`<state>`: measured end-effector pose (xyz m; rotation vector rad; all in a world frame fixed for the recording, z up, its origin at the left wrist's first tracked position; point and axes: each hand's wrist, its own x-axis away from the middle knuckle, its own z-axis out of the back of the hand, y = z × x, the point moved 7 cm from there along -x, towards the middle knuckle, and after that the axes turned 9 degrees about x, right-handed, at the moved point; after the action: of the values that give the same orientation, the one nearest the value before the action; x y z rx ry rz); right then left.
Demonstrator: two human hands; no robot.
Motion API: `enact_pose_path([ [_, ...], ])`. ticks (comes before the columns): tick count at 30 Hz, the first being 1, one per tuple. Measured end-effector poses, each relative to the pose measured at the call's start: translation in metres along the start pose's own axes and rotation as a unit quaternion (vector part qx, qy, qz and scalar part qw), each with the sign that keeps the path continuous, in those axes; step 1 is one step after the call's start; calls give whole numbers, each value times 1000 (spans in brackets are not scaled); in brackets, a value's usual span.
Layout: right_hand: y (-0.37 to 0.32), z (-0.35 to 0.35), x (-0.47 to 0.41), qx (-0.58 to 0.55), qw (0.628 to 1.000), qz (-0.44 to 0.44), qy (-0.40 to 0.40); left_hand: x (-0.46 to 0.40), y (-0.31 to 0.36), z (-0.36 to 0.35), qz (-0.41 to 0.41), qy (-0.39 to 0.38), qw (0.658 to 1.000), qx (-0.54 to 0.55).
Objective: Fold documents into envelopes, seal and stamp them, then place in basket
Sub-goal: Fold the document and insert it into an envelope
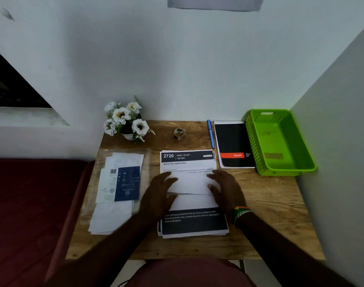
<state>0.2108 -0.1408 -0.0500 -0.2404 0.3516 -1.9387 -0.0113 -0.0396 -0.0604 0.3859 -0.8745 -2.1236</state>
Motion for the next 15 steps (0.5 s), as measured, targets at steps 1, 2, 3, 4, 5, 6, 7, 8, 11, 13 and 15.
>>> enact_pose_path([
  [1, -3, -8, 3, 22, 999, 31, -6, 4, -2, -7, -6, -12, 1000, -14],
  [2, -5, -14, 5, 43, 998, 51, -8, 7, -4, -12, -2, -27, 999, -25],
  [3, -7, -19, 6, 61, 996, 62, -14, 8, -7, -16, 9, -43, 998, -33],
  [4, -7, -24, 6, 77, 994, 69, -22, 9, -7, -19, 20, -55, 997, -40],
  [5, -7, -28, 6, 91, 993, 74, -29, 9, -8, -22, 27, -62, 997, -46],
  [6, -6, -30, 6, 100, 991, 79, -31, 9, -9, -23, 29, -62, 996, -50],
  [7, -6, -31, 6, 105, 991, 83, -29, 9, -9, -24, 28, -59, 997, -51],
  [8, -5, -31, 6, 108, 990, 86, -24, 10, -9, -23, 26, -55, 997, -50],
  [11, -5, -28, 6, 114, 989, 91, -14, 10, -10, -24, 19, -50, 998, -46],
  [13, -6, -28, 7, 115, 989, 92, -12, 11, -7, -23, 13, -64, 997, -43],
  [15, -8, -25, 7, 109, 990, 91, -7, 15, -6, -18, -5, -66, 998, -24],
])
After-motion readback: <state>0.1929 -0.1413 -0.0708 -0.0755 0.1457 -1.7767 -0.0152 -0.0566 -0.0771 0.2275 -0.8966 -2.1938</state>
